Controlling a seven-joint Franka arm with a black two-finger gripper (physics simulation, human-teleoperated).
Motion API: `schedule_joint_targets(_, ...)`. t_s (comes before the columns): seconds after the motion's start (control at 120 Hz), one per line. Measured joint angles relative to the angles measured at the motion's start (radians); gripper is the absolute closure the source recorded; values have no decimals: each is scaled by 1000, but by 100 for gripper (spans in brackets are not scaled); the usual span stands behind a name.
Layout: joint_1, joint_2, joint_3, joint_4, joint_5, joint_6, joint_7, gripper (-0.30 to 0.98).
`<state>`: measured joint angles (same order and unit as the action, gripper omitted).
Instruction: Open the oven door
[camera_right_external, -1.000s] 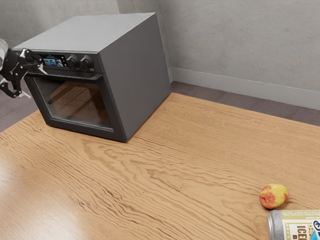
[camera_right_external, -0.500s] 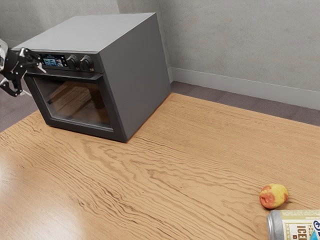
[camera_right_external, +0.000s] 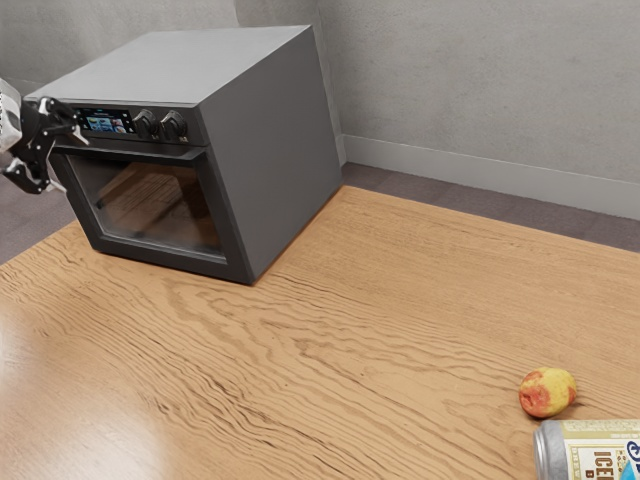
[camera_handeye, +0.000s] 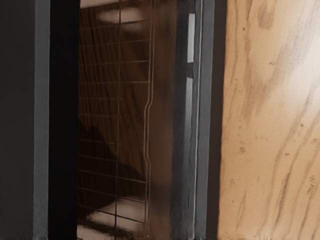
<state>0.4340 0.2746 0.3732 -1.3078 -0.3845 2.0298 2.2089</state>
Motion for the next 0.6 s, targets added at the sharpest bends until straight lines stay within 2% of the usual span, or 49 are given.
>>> schedule_joint_targets(0.6, 1, 44, -5, 10, 1, 62, -111, -1)
